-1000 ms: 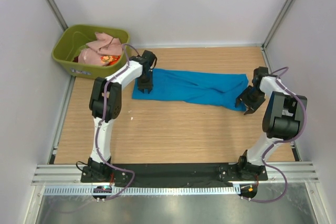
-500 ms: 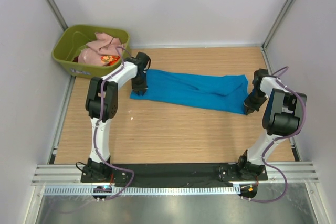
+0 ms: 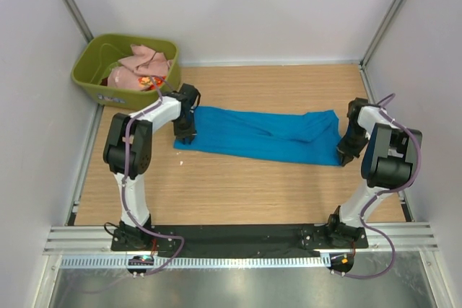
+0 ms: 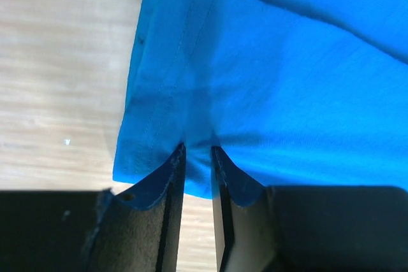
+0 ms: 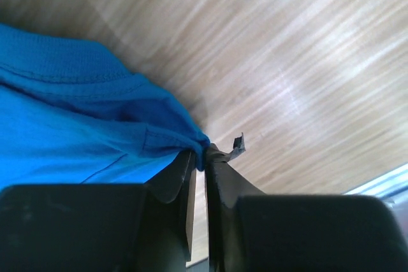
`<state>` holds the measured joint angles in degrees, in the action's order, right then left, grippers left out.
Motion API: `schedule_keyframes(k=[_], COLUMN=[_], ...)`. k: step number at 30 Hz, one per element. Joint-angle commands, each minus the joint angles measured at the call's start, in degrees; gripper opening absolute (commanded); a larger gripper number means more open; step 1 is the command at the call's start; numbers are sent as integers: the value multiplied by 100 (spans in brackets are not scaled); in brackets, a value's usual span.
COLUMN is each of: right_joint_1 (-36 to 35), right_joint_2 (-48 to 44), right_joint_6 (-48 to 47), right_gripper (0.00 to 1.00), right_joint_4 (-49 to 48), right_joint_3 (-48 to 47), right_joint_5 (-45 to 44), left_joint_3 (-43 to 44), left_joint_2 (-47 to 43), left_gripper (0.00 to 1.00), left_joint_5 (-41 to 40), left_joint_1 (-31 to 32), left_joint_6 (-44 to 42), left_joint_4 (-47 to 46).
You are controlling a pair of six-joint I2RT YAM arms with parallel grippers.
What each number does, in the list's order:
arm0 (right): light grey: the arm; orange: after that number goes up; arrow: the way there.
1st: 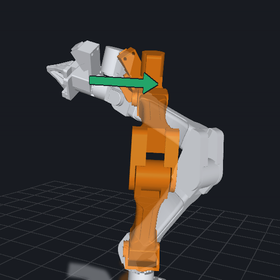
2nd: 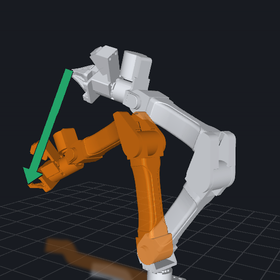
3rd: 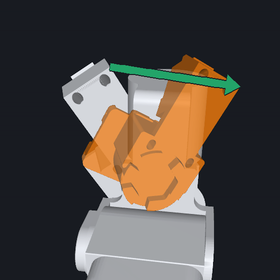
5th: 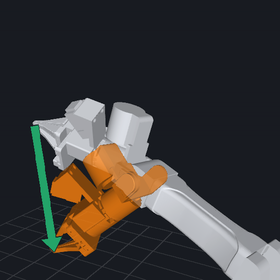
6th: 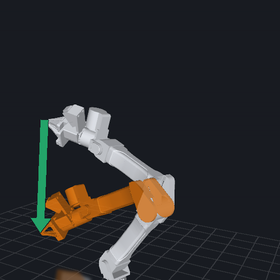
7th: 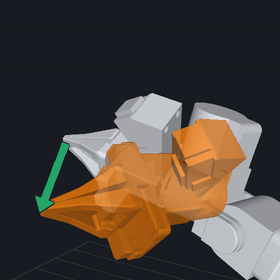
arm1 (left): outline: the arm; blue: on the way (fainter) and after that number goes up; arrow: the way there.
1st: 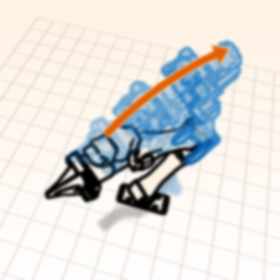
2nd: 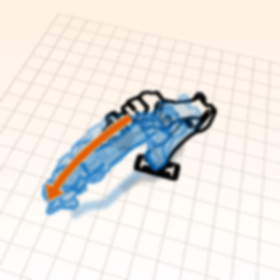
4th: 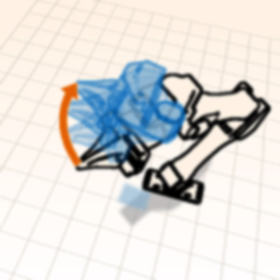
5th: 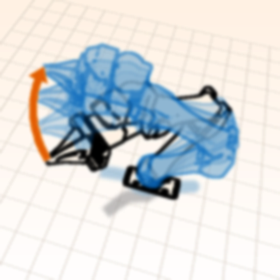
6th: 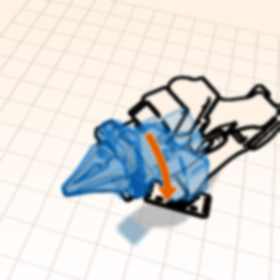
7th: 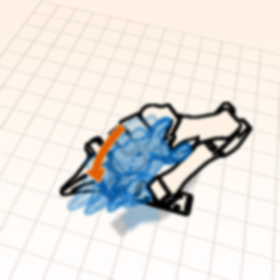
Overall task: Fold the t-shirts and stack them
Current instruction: Fold the tshirt
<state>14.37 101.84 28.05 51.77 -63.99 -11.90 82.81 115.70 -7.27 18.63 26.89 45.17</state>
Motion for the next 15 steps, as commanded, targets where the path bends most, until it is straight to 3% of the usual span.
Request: schedule_keyframes(k=[1, 2, 5, 7, 9, 15], right_joint_1=[92, 40, -240, -469, -863, -1349], right_joint_2=[-401, -559, -989, -1122, -1140, -702], right_joint_6=[-151, -238, -414, -397, -231, 42], right_gripper=[16, 20, 43, 50, 56, 58], right_joint_4=[465, 605, 720, 686, 545, 203], right_joint_3=[-359, -456, -851, -1053, -1151, -1178], right_joint_5=[-497, -497, -175, 169, 651, 1110], left_joint_3=[-458, -406, -239, -195, -238, -467], left_joint_2=[15, -38, -424, -600, -776, -1409], left_gripper=[25, 26, 35, 42, 44, 46], left_joint_5=[-311, -284, -127, -38, -20, -240], left_joint_1=[-141, -141, -79, -27, 17, 35], left_joint_6=[18, 18, 0, 0, 26, 53], left_joint_4=[405, 431, 545, 598, 633, 538])
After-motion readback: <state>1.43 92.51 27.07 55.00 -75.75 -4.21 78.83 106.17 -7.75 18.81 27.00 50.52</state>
